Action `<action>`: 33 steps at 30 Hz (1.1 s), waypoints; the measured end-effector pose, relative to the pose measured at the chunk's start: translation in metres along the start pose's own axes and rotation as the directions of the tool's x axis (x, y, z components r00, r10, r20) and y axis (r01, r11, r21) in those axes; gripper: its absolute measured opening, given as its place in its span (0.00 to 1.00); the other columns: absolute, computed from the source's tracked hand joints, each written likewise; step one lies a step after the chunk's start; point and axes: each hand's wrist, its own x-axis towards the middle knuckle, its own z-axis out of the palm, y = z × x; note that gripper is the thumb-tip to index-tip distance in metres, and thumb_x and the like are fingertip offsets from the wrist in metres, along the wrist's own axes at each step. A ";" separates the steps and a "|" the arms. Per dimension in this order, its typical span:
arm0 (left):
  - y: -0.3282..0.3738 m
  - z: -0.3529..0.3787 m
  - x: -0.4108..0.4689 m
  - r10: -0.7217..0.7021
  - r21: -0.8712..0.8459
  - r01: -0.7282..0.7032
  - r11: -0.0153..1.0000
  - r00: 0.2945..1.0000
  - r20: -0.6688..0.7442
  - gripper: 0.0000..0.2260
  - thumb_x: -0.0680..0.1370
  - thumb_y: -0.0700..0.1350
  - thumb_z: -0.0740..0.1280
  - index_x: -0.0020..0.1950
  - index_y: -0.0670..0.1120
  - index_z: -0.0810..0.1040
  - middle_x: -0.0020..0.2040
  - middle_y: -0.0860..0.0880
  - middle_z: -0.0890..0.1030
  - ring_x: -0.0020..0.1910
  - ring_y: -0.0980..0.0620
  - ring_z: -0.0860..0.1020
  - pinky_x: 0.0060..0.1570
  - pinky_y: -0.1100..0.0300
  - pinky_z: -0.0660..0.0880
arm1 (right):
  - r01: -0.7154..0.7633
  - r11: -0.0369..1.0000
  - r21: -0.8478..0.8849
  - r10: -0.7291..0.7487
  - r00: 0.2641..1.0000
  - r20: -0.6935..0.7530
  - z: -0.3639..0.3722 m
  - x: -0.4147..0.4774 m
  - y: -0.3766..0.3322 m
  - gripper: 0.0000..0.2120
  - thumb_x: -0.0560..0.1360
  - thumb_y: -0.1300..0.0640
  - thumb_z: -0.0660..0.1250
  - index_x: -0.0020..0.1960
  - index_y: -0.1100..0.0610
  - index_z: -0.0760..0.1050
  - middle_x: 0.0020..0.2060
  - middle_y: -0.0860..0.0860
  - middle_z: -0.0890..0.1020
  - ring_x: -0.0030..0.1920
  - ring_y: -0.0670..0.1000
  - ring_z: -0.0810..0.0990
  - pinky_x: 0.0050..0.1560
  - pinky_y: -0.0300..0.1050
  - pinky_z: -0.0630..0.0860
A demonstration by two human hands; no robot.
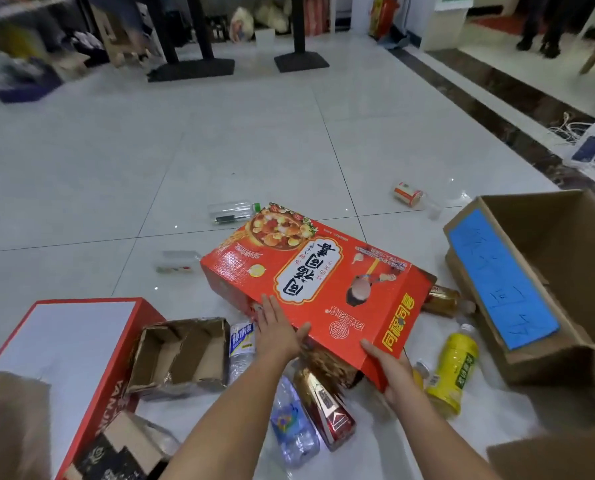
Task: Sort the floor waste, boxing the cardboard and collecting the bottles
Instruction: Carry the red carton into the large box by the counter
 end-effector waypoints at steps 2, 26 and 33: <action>-0.003 -0.003 -0.002 0.002 0.026 -0.003 1.000 1.000 0.023 0.44 0.78 0.65 0.54 0.77 0.38 0.34 0.77 0.41 0.33 0.78 0.40 0.39 0.77 0.46 0.47 | -0.013 1.000 0.008 0.013 0.999 -0.043 0.002 -0.011 -0.001 0.36 0.62 0.58 0.80 0.67 0.58 0.70 0.58 0.58 0.81 0.56 0.59 0.80 0.62 0.56 0.75; -0.051 -0.038 0.027 -0.423 -0.665 0.255 0.703 0.901 -0.102 0.37 0.73 0.56 0.72 0.73 0.38 0.63 0.70 0.36 0.66 0.70 0.36 0.65 0.69 0.46 0.65 | 0.134 0.945 0.297 -0.124 0.991 -0.054 -0.099 -0.012 -0.032 0.21 0.77 0.53 0.64 0.68 0.59 0.69 0.48 0.57 0.85 0.44 0.55 0.83 0.48 0.52 0.75; -0.070 -0.029 0.027 -0.446 -0.764 0.261 0.590 0.894 -0.038 0.20 0.73 0.53 0.72 0.61 0.46 0.73 0.65 0.39 0.70 0.66 0.39 0.66 0.65 0.49 0.68 | 0.041 0.798 0.601 0.014 0.996 -0.086 -0.101 -0.014 0.003 0.21 0.65 0.35 0.66 0.49 0.49 0.75 0.64 0.55 0.76 0.51 0.55 0.77 0.66 0.61 0.65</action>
